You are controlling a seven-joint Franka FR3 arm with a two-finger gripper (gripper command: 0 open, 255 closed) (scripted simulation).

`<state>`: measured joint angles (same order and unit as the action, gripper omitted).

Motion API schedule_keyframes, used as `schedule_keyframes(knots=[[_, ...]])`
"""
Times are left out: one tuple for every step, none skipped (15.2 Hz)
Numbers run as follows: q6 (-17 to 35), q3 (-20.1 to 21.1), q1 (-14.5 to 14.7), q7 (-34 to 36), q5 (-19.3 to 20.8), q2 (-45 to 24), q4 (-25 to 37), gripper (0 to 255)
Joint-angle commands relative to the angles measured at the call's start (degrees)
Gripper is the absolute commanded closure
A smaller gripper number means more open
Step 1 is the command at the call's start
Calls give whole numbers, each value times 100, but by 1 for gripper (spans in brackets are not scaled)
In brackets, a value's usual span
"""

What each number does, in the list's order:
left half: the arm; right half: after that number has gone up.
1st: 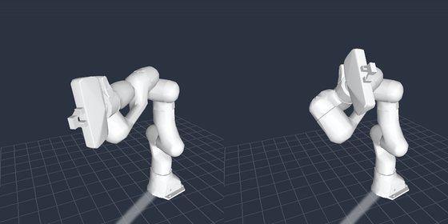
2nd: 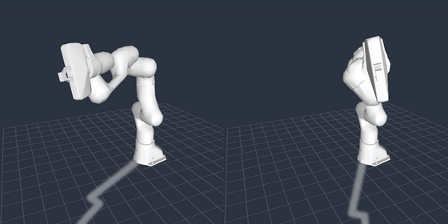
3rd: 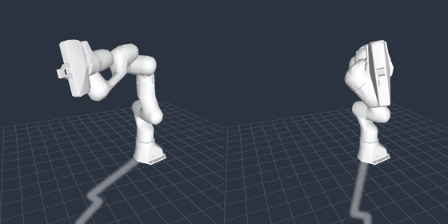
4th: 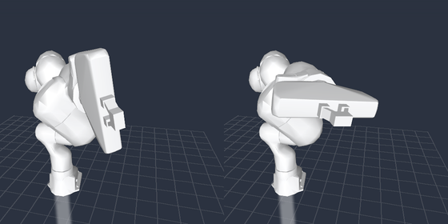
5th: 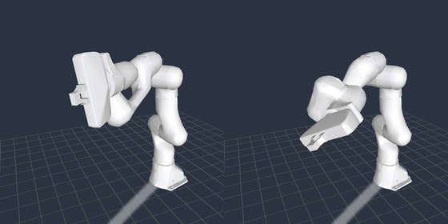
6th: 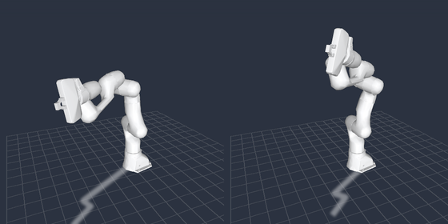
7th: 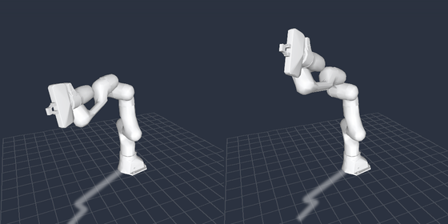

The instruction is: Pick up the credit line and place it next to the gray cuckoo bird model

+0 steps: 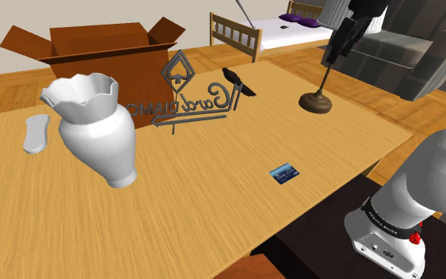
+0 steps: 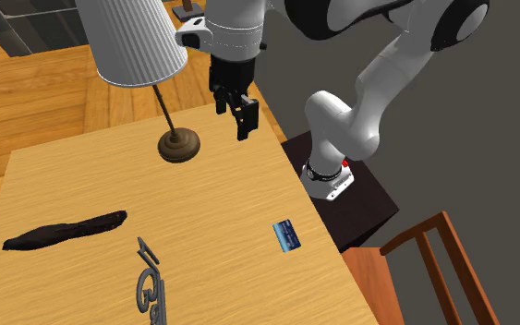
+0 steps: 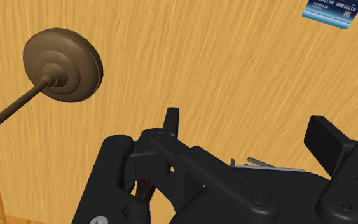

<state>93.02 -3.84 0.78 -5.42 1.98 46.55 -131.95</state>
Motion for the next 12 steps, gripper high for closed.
schedule_keyframes(knots=[[0, 0, 0, 0, 0, 0, 0, 0], [25, 81, 108, -126, 37, -162, 10, 0], [49, 162, 213, -250, 76, -321, 17, 0], [74, 245, 317, -372, 116, -475, 19, 0], [98, 330, 418, -493, 158, -626, 17, 0], [123, 414, 517, -611, 202, -773, 11, 0], [147, 501, 615, -728, 247, -915, 0, 0], [173, 588, 711, -842, 294, -1054, -17, 0], [199, 676, 805, -955, 342, -1189, -38, 0], [226, 765, 898, -1066, 391, -1320, -64, 0], [253, 854, 990, -1175, 442, -1446, -95, 0], [282, 944, 1082, -1282, 494, -1569, -131, 0]])
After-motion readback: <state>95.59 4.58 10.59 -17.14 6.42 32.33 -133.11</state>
